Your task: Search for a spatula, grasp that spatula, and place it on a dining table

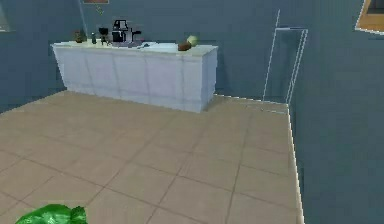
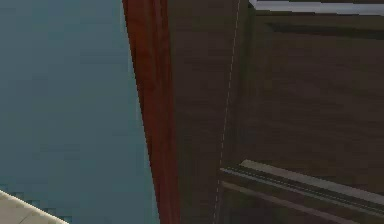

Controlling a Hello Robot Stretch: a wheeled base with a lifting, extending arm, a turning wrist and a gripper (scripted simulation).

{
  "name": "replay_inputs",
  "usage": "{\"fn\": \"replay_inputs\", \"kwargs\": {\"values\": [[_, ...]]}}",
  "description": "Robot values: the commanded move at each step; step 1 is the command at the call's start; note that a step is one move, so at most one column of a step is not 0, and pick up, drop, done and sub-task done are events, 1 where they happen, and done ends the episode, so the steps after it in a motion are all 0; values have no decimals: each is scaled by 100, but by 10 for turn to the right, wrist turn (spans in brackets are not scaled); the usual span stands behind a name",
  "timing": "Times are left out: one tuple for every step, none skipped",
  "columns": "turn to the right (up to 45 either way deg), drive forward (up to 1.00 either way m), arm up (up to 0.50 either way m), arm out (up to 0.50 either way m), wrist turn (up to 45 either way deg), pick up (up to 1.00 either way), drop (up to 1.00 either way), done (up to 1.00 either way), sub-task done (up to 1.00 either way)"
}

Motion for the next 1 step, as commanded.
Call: {"fn": "replay_inputs", "kwargs": {"values": [[0, 60, 0, 0, 0, 0, 0, 0, 0]]}}
